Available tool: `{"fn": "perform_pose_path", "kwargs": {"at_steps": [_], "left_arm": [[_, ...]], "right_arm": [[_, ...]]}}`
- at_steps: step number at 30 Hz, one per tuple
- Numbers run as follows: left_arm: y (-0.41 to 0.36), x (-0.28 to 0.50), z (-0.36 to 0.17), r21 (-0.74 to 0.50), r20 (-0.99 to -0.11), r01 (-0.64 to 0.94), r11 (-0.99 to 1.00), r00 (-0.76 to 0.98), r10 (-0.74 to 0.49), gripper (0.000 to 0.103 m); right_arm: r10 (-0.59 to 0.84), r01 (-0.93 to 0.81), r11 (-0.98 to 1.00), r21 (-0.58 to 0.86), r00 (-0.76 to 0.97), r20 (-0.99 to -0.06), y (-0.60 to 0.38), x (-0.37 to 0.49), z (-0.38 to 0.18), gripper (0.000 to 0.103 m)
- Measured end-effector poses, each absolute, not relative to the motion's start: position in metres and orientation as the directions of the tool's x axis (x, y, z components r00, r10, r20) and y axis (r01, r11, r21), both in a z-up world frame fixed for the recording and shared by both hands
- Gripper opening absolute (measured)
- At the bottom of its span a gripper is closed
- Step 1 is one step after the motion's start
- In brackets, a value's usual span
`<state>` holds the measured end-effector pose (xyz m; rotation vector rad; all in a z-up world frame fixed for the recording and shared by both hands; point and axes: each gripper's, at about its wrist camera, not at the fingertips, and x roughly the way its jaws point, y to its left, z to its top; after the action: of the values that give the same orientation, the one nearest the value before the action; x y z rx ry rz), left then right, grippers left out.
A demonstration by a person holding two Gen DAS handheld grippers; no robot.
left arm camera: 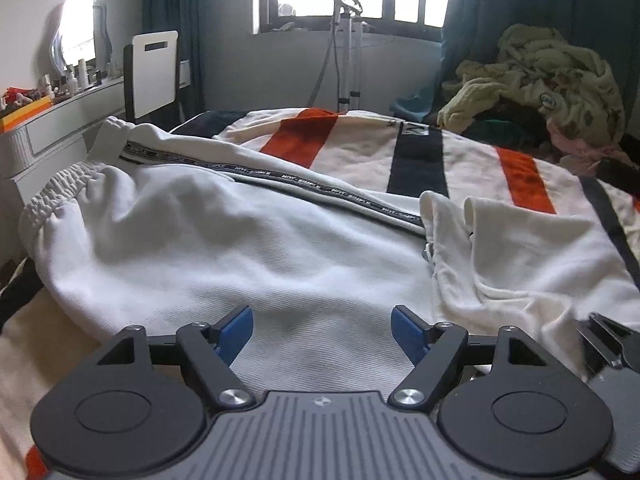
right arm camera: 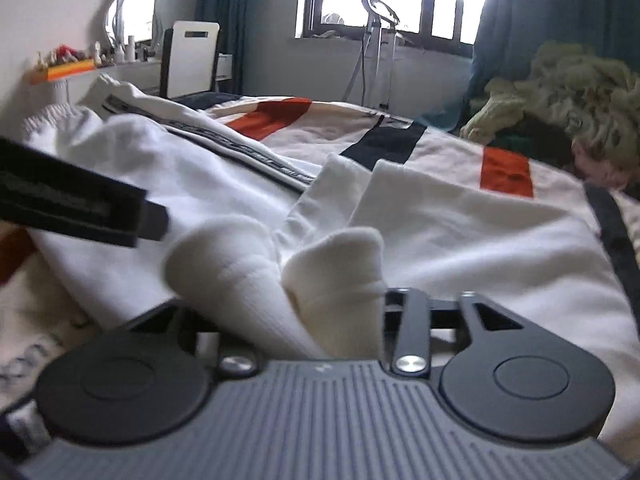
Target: Fold clothes
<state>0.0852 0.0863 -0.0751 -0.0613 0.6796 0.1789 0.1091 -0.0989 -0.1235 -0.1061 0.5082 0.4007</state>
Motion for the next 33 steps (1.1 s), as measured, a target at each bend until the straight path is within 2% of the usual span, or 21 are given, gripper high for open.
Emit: {"fn": "perform_pose_path", "kwargs": {"at_steps": [1,2,5,7,11,16,21,26,29,33], "left_arm": [[0.088,0.086,-0.077,-0.014,-0.636,-0.184,0.983,0.761,0.133,0.078],[0.09,0.086,-0.079,-0.03,-0.641,-0.183,0.983,0.758,0.122,0.078],[0.099,0.088,-0.084,-0.147,-0.67,-0.171,0.974,0.742,0.029,0.078],[0.099,0.087,-0.082,-0.19,-0.66,-0.142,0.971,0.751,-0.019,0.078],[0.089,0.084,-0.077,-0.235,-0.614,-0.042,0.971,0.781,-0.115,0.078],[0.069,0.086,-0.078,-0.257,-0.587,0.091,0.962,0.776,-0.23,0.077],[0.051,0.108,-0.086,-0.282,-0.608,0.178,0.943,0.727,-0.319,0.077],[0.034,0.129,-0.094,-0.31,-0.624,0.261,0.914,0.669,-0.403,0.073],[0.025,0.142,-0.101,-0.33,-0.639,0.291,0.898,0.631,-0.44,0.072],[0.026,0.158,-0.117,-0.368,-0.674,0.224,0.902,0.604,-0.425,0.067]], "right_arm": [[0.378,-0.416,0.908,0.038,0.779,-0.5,-0.101,0.105,-0.121,0.083],[0.412,-0.441,0.895,0.068,0.758,-0.506,-0.103,0.097,-0.116,0.089],[0.475,-0.507,0.857,0.093,0.707,-0.523,-0.107,0.069,-0.1,0.088],[0.485,-0.521,0.848,0.093,0.694,-0.532,-0.112,0.052,-0.091,0.088],[0.428,-0.421,0.895,0.151,0.712,-0.557,-0.136,0.034,-0.081,0.087],[0.264,-0.2,0.964,0.174,0.785,-0.561,-0.176,0.039,-0.067,0.087],[0.255,-0.071,0.932,0.356,0.828,-0.5,-0.226,0.05,-0.053,0.087],[0.194,0.048,0.9,0.433,0.847,-0.495,-0.262,0.062,-0.056,0.088],[0.161,0.098,0.892,0.442,0.844,-0.512,-0.277,0.071,-0.062,0.087],[0.133,0.088,0.923,0.376,0.842,-0.523,-0.272,0.08,-0.068,0.088]]}}
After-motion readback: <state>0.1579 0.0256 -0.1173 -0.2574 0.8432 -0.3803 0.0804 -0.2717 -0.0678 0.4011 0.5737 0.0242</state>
